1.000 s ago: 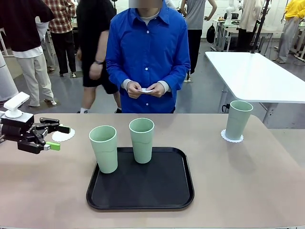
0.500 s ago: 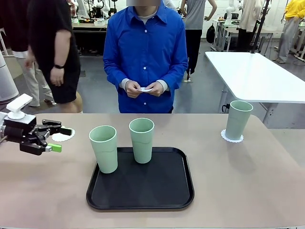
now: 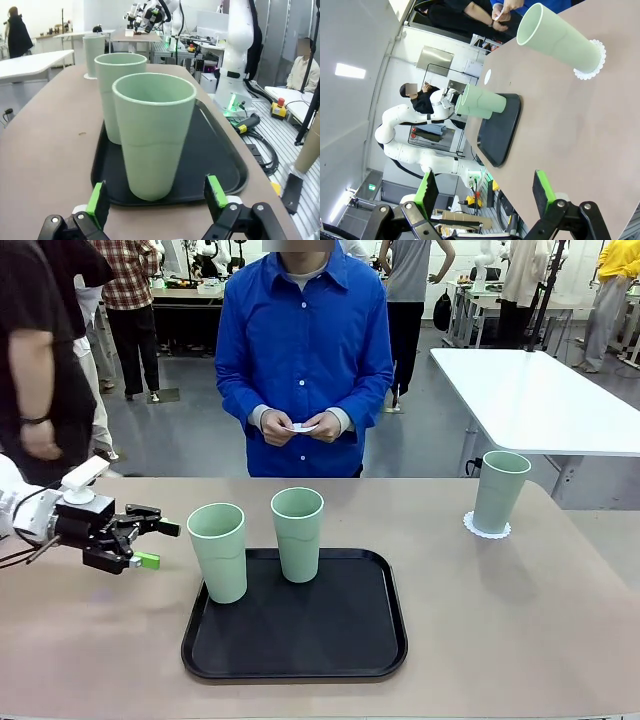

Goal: Place coasters on the table and set cups on them.
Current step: Take one Reusable plastic cup from the Flat Tray and place it on a coaster set by the human.

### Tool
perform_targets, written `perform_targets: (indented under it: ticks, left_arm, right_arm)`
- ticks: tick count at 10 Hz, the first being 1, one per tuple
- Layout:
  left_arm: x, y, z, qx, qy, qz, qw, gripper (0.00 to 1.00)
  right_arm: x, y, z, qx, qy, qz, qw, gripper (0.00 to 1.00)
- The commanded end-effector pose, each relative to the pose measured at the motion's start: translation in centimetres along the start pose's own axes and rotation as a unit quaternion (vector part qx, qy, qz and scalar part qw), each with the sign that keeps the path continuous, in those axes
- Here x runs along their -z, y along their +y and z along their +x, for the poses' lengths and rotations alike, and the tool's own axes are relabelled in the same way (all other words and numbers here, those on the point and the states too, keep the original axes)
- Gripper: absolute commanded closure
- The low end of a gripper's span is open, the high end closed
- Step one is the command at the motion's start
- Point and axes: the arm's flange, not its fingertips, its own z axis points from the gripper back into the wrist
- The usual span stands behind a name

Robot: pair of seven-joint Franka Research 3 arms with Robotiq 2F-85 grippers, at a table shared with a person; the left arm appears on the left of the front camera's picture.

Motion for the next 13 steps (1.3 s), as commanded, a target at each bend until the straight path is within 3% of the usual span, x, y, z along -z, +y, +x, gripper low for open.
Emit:
perform_targets:
  ticks: [1, 13]
  left_arm:
    - [0.8, 1.1, -0.5, 0.034, -0.035, 0.003, 0.999, 0.00]
    - [6.0, 1.6, -1.5, 0.040, -0.049, -0.046, 0.997, 0.00]
  right_arm:
    - [0.0, 0.1, 0.0, -0.001, 0.001, 0.000, 1.000, 0.00]
    - [0.0, 0.1, 0.0, -0.001, 0.001, 0.000, 1.000, 0.00]
